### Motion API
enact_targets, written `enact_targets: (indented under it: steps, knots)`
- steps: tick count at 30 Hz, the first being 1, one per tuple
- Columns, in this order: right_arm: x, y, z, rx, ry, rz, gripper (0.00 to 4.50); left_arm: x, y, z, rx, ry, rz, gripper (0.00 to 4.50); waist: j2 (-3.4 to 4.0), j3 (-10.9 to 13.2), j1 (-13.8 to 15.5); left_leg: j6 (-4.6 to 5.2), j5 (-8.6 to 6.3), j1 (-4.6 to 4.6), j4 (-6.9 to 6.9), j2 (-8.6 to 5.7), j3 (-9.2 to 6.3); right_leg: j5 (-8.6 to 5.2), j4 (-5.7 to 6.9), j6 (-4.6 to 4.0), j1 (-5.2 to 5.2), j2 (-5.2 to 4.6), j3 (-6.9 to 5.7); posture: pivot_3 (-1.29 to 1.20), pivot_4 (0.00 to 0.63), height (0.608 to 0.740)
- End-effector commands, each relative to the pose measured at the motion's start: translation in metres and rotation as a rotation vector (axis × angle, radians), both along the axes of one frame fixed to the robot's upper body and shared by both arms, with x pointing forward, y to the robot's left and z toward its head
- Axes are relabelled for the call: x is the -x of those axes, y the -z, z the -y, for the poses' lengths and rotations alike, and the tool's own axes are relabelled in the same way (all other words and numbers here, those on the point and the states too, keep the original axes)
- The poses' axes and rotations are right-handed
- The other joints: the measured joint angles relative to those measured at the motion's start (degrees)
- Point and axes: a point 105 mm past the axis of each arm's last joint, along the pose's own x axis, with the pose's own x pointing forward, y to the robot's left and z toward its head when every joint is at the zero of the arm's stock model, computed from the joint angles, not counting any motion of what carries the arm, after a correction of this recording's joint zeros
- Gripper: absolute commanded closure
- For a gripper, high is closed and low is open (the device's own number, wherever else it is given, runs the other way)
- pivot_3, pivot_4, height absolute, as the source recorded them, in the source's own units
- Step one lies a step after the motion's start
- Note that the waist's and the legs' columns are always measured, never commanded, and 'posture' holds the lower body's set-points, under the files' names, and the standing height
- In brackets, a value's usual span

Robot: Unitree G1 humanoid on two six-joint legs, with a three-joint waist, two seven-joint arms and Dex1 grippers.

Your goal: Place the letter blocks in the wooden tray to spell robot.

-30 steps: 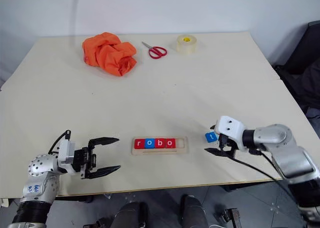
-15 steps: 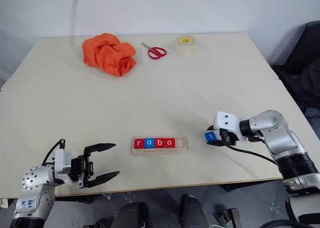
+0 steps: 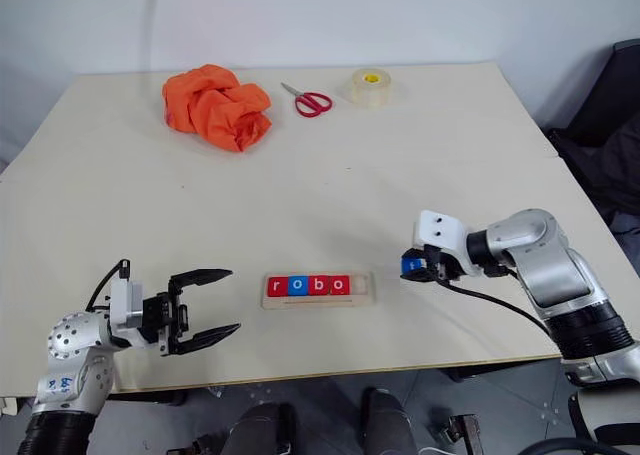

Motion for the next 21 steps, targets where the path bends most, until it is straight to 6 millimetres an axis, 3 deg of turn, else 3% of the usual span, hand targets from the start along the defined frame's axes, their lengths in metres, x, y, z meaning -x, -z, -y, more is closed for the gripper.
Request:
enact_targets:
  steps: [1, 21]
  knots:
    - [0.006, -0.019, -0.023, -0.049, -0.009, 0.037, 3.09, -0.002, -0.003, -0.001, -0.012, 0.010, 0.024, 0.00, 0.00, 0.0, 0.0, 0.00, 0.00, -0.01, 0.01, 0.00, 0.00, 0.00, 0.00, 0.00, 0.00, -0.01, 0.00, 0.00, 0.150, 0.740]
    - [0.012, 0.007, -0.066, 0.029, -0.045, 0.019, 3.09, 0.001, -0.003, -0.003, -0.011, -0.005, 0.029, 0.00, 0.00, 0.0, 0.0, 0.02, -0.03, -0.08, 0.00, 0.00, 0.07, 0.00, -0.01, 0.00, -0.12, 0.00, 0.05, 0.00, 0.150, 0.740]
